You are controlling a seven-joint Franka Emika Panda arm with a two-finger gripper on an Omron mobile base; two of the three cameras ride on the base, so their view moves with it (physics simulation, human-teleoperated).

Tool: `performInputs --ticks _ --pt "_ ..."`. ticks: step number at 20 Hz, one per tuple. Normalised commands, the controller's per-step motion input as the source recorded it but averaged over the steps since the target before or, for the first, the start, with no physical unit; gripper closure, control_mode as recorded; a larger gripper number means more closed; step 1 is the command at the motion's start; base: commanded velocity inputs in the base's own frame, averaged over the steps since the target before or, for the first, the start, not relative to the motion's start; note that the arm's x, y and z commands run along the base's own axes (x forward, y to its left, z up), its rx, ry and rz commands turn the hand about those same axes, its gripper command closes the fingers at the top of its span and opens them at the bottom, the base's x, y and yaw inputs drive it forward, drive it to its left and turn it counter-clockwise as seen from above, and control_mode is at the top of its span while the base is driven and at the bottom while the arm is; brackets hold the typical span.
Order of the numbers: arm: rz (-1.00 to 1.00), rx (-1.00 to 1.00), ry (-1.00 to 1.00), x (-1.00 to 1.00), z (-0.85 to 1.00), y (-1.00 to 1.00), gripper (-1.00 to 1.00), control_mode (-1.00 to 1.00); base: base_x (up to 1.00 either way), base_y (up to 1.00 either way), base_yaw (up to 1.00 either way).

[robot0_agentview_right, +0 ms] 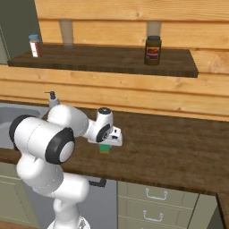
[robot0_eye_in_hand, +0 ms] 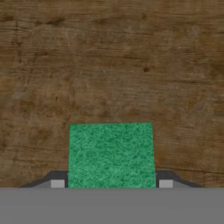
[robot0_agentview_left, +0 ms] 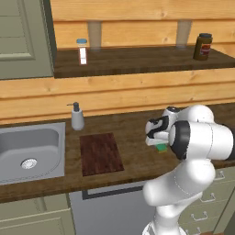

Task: Pick up the sponge from the counter and clean the cutting board by briefly scrubbing or pressing down on the cutting board. Once finished, release the sponge.

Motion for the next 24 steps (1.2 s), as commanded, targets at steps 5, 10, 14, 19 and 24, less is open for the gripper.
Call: performInputs --ticks 5,10,14,19,24 --pt "0.00 0.05 -0.05 0.00 0.60 0.00 1.00 -1.00 0.00 0.00 0.00" --pt "0.00 0.00 0.00 0.00 0.00 0.00 1.00 -1.00 0.00 0.00 0.00" --pt "0.00 0.00 0.00 0.00 0.00 0.00 1.00 -1.00 0.00 0.00 0.00" --pt "0.00 -0.01 0.00 -0.01 0.17 0.62 1.00 -1.00 0.00 0.00 0.00" --pt "0.00 -0.07 0.00 -0.19 0.27 0.98 1.00 -1.00 0.00 0.00 0.00"
